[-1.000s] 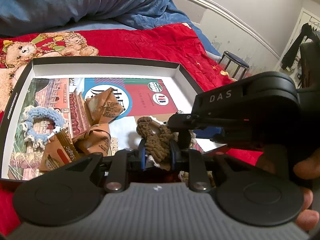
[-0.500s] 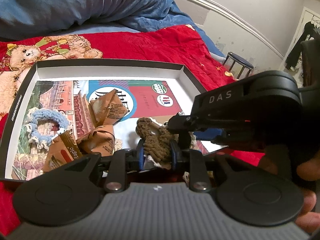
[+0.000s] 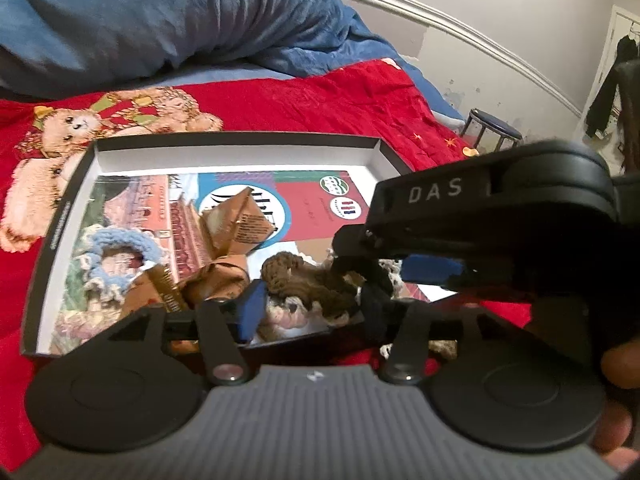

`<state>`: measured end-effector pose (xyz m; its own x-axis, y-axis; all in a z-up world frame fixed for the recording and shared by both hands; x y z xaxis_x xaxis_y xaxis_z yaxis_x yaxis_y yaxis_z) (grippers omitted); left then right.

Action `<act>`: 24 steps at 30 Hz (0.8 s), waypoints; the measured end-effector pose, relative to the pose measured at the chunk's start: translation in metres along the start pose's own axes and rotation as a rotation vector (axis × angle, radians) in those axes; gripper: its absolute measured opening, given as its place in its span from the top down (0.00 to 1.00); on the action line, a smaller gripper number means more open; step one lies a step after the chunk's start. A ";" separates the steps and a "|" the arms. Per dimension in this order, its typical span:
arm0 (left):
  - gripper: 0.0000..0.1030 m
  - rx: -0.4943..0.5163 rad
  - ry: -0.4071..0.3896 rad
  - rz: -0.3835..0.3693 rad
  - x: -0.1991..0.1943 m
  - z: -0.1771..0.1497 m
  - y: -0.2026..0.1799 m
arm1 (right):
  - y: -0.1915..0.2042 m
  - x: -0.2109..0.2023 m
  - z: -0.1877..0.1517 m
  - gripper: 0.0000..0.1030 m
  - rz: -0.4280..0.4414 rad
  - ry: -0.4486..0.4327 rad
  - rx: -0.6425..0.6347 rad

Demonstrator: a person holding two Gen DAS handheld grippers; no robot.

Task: Organize objects
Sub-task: 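Open both tools to release the scrunchies inside the box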

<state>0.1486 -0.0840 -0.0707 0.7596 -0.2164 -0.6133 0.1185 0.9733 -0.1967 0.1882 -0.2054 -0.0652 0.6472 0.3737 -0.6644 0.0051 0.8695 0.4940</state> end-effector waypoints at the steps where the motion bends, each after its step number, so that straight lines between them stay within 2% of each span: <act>1: 0.32 -0.003 -0.002 -0.001 -0.003 0.001 -0.001 | 0.001 -0.004 -0.002 0.58 0.003 -0.010 0.007; 4: 0.29 -0.013 -0.030 -0.010 -0.015 0.005 -0.006 | 0.006 -0.020 -0.004 0.49 0.060 -0.038 0.029; 6: 0.28 -0.026 -0.050 -0.001 -0.023 0.009 -0.010 | 0.009 -0.032 -0.003 0.35 0.083 -0.064 0.028; 10: 0.27 -0.053 -0.077 -0.041 -0.038 0.013 -0.021 | 0.014 -0.063 0.000 0.29 0.134 -0.121 0.024; 12: 0.27 -0.048 -0.085 -0.069 -0.044 0.015 -0.028 | 0.014 -0.080 0.000 0.19 0.152 -0.145 0.017; 17: 0.27 -0.005 -0.125 -0.090 -0.060 0.025 -0.049 | 0.005 -0.126 0.001 0.17 0.123 -0.214 -0.049; 19: 0.27 0.037 -0.129 -0.079 -0.065 0.030 -0.057 | -0.003 -0.143 0.005 0.12 0.103 -0.255 -0.066; 22: 0.27 0.114 -0.146 -0.070 -0.077 0.035 -0.062 | -0.025 -0.166 0.006 0.10 0.055 -0.313 -0.025; 24: 0.26 0.142 -0.159 -0.071 -0.087 0.036 -0.060 | -0.046 -0.174 -0.001 0.10 0.040 -0.306 0.053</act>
<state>0.0985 -0.1211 0.0215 0.8360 -0.2807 -0.4716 0.2555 0.9596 -0.1182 0.0747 -0.3099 0.0278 0.8471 0.2855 -0.4483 0.0097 0.8349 0.5502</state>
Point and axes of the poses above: each gripper's, at about its wrist camera, not at the fingertips, and x roughly the way its jaws point, y to its left, z to its top, the point moved 6 cm from there along x, roughly the way its jaws point, and after that the axes turned 1 degree about z, right-handed, at the moved point
